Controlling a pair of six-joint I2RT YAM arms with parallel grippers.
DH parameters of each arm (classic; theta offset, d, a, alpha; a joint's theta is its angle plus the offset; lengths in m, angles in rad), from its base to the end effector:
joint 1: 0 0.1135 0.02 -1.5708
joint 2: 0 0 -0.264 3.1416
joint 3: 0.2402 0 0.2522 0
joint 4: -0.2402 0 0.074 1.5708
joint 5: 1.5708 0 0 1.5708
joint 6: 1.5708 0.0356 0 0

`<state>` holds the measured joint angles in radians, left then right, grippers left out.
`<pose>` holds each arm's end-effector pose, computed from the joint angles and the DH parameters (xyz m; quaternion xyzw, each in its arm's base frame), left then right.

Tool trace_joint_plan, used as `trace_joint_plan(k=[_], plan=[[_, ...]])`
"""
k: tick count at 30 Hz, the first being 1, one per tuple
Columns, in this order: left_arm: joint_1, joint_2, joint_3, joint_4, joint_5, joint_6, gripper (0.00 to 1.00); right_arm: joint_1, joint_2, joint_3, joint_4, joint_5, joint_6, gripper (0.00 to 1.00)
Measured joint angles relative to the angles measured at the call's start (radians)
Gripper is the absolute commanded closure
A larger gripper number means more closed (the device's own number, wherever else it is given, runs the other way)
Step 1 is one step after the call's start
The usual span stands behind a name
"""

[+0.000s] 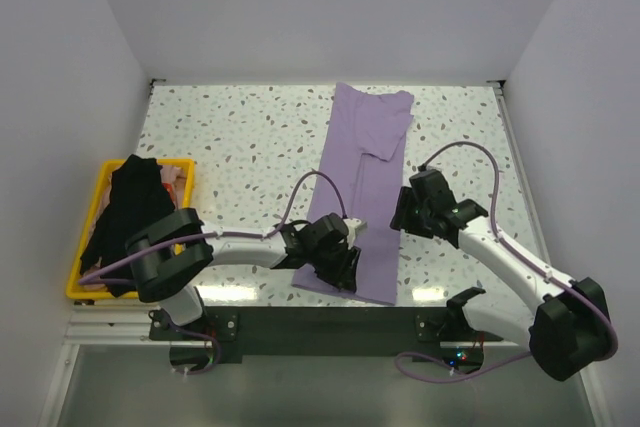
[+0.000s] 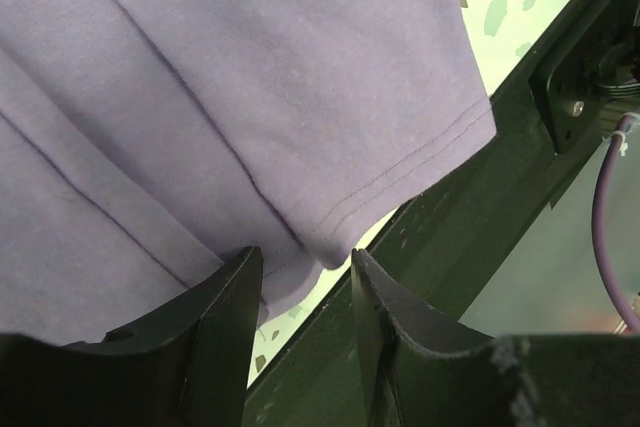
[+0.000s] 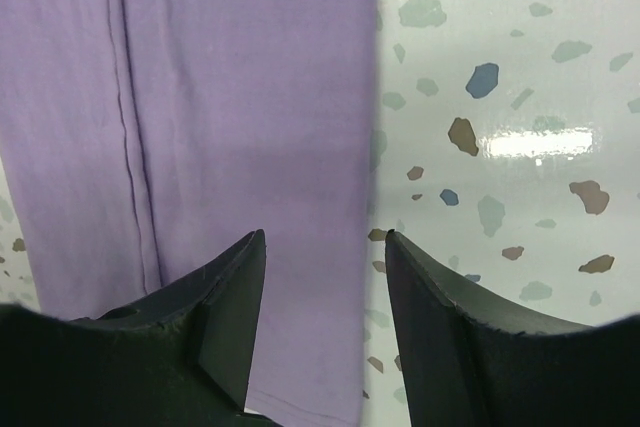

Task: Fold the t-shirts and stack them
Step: Fold the tshirt

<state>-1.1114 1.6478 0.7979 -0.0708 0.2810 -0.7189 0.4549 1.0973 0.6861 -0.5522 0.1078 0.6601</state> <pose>0.1297 -0.2845 0.1462 0.2268 0.9116 -0.3316 0.0876 0.1908 0.0891 0.2157 0.1136 0.9462 0.1144 0.2806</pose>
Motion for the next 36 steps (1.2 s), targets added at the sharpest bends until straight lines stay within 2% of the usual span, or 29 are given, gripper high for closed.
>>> trace_joint_plan(k=[20, 36], plan=[[-0.015, 0.026, 0.012, 0.023, 0.014, -0.003, 0.6, -0.009, -0.001, -0.036, 0.01, -0.021, -0.007, 0.44], [-0.017, 0.025, 0.036, -0.007, 0.01, -0.004, 0.6, -0.024, 0.003, -0.036, 0.018, -0.022, -0.023, 0.44]])
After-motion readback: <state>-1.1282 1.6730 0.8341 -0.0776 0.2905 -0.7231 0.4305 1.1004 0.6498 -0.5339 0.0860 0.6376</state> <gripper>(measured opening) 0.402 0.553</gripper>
